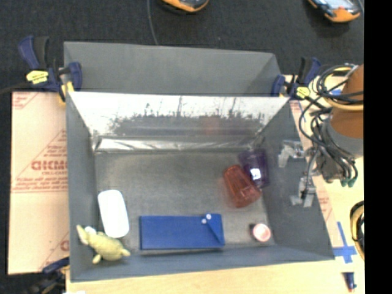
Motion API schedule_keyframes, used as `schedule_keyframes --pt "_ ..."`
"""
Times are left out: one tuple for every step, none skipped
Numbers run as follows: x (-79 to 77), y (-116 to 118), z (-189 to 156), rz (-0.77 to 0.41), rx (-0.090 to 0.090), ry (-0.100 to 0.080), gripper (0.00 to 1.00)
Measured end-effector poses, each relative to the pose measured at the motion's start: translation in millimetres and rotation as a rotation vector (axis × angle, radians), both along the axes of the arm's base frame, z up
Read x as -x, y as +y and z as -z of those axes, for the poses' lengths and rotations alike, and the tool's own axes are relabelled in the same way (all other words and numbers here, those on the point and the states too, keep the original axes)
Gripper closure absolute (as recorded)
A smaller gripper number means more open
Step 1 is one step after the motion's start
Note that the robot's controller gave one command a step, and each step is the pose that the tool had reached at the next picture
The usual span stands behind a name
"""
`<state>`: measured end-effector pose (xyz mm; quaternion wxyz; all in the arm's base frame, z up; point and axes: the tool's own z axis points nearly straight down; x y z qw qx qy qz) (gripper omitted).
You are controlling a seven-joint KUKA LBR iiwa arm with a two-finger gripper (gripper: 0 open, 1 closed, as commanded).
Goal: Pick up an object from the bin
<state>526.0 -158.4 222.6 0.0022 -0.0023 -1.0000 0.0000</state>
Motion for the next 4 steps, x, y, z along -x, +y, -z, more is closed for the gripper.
schedule_keyframes --pt "-1.5 1 -5 -0.005 0.002 -0.008 0.0" --pt "-27.4 1 51 -0.198 0.002 -0.009 0.0" --pt "-94.3 17 76 -0.465 0.004 -0.014 0.0" --pt "-106.5 0 95 -0.741 0.003 -0.009 0.0"
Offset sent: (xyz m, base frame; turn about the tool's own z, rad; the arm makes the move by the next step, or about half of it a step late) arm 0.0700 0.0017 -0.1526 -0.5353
